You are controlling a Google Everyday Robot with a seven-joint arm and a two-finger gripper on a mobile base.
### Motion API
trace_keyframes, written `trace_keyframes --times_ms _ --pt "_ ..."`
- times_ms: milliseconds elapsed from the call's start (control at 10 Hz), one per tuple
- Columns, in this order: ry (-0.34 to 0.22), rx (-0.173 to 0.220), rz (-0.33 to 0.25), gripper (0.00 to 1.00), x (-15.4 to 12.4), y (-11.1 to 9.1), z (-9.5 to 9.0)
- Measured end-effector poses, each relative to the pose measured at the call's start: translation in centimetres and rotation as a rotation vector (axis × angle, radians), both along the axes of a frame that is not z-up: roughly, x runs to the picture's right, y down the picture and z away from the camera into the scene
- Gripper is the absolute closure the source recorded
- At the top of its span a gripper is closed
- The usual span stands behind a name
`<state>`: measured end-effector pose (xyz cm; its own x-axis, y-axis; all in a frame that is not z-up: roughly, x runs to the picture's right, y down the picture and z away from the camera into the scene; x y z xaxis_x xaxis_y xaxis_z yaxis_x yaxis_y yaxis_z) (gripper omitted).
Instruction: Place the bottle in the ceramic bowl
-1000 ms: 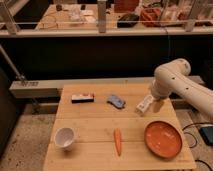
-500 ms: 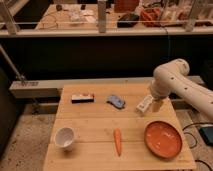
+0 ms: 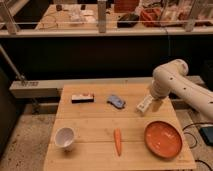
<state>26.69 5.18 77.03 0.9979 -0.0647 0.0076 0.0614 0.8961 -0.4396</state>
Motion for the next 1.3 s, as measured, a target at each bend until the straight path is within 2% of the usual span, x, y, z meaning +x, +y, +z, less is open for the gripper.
trace_keyframes --times_ms 1300 --pt "-0.015 0.006 -0.011 0.2 -0.5 -0.2 1.6"
